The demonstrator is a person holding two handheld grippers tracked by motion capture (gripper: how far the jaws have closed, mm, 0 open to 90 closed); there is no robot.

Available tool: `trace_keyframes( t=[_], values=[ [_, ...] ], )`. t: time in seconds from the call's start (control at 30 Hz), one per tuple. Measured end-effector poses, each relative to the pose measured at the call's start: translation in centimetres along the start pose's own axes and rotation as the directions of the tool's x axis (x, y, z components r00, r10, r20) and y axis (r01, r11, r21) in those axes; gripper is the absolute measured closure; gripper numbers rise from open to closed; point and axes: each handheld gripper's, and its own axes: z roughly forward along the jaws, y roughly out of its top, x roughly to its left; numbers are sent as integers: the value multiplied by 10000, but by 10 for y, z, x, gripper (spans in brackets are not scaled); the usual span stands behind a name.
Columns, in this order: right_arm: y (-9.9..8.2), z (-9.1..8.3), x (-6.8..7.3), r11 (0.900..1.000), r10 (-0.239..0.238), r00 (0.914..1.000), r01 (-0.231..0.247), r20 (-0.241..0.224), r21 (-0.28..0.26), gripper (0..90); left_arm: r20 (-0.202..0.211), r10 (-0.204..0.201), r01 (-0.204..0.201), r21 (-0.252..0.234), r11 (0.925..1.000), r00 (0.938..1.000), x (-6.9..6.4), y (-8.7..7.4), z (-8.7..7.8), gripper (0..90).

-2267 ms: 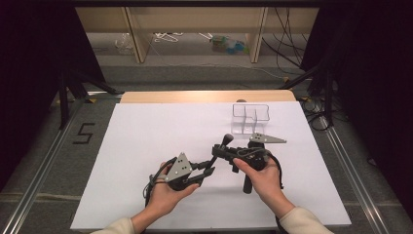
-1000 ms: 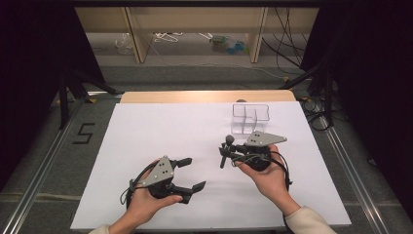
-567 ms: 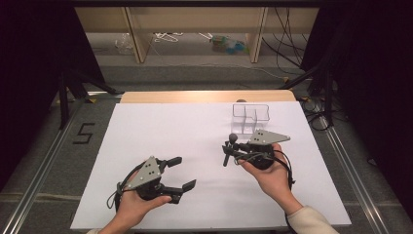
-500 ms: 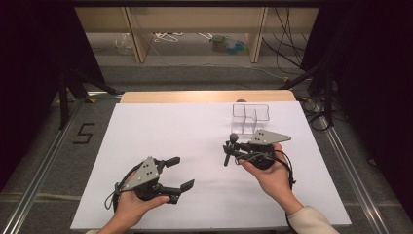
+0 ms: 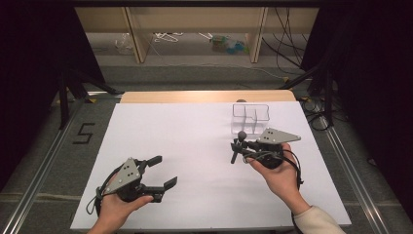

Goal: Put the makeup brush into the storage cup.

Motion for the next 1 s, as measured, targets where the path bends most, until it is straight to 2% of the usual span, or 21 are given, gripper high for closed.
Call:
trace_keyframes(
  t=[0.13, 0.2, 0.23, 0.3, 0.6, 0.63, 0.67, 0.9, 0.93, 1.0],
  values=[
    [0, -2, -1, 9999, -57, 10000, 56, 73, 110, 778, -78, 120, -120, -6, 9999, 9999, 2, -1, -6, 156],
    [0, -2, -1, 9999, -73, 9999, 72, 78, 106, 777, -181, 3, -3, -22, 10000, 9998, 2, -2, -8, 157],
    [0, -2, -1, 10000, -72, 9999, 72, 106, -29, 777, -169, 75, -75, -36, 10000, 9998, 3, -2, -9, 157],
    [0, -3, -2, 10000, -87, 9999, 87, 137, 42, 777, -223, 70, -71, -23, 10000, 9997, 4, -2, -10, 156],
    [1, -6, -6, 9998, -149, 9990, 144, 424, 115, 777, -278, -32, 31, -31, 10000, 9996, 5, -4, -9, 157],
    [1, -6, -6, 9998, -149, 9990, 144, 424, 115, 777, -316, -142, 140, -57, 9999, 9994, 4, -4, -9, 157],
    [1, -7, -8, 9997, -225, 9987, 219, 468, 118, 777, -300, -13, 12, -53, 10000, 9995, 5, -4, -9, 157],
    [3, -10, -10, 9999, -104, 9982, 101, 595, 51, 777, -315, -43, 41, -83, 10000, 9995, 6, -4, -9, 157],
    [3, -10, -10, 10000, -84, 9983, 82, 572, 46, 777, -329, -140, 138, -83, 9999, 9994, 5, -4, -9, 157],
    [3, -11, -11, 9999, -87, 9985, 84, 539, 63, 777, -300, -16, 15, -58, 10000, 9995, 6, -4, -9, 157]
  ],
)
